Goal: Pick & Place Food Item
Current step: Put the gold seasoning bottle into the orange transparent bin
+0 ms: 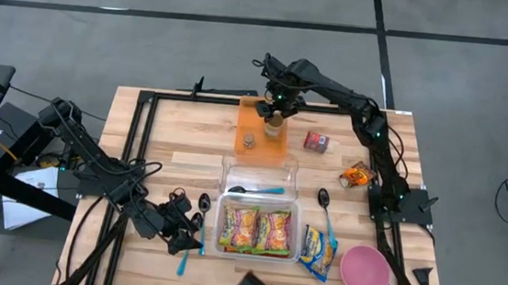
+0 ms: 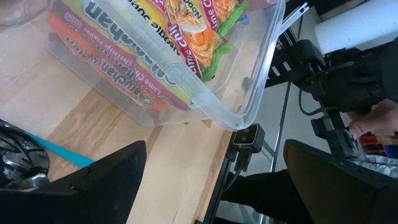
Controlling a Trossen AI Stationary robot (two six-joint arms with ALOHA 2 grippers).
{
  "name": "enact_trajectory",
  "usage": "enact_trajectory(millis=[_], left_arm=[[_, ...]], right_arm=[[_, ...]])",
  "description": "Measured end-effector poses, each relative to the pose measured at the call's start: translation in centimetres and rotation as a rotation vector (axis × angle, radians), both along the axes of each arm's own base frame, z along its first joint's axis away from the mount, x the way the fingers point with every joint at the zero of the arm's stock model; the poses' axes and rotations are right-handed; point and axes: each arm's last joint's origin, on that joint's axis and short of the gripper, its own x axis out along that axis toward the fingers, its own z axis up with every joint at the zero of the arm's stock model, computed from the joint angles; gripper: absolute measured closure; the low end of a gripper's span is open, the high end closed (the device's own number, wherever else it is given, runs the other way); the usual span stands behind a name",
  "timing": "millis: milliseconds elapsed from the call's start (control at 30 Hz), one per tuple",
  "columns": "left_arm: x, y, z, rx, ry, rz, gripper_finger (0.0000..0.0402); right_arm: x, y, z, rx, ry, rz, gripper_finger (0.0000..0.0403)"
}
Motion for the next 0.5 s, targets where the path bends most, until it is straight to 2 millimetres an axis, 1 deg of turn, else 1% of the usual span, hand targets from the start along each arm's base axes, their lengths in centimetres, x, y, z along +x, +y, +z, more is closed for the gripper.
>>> enact_trajectory(millis=[200,367,500], left_arm=[[0.0,0.0,0.0,-0.010,0.003,0.007,0.0028],[0.0,0.0,0.0,-0.018,0.006,0.009,0.0028],[0.0,0.0,0.0,-0.023,0.007,0.012,0.0028]], right_arm=[[0.1,-0.7,-1.4,0.024,0.023,-0.014,0.0137],[0.4,-0.8,-1.2,0.012,-0.019,-0.013,0.0137],[0.0,-1.2,-1.2,0.019,-0.009,-0.020,0.0137]])
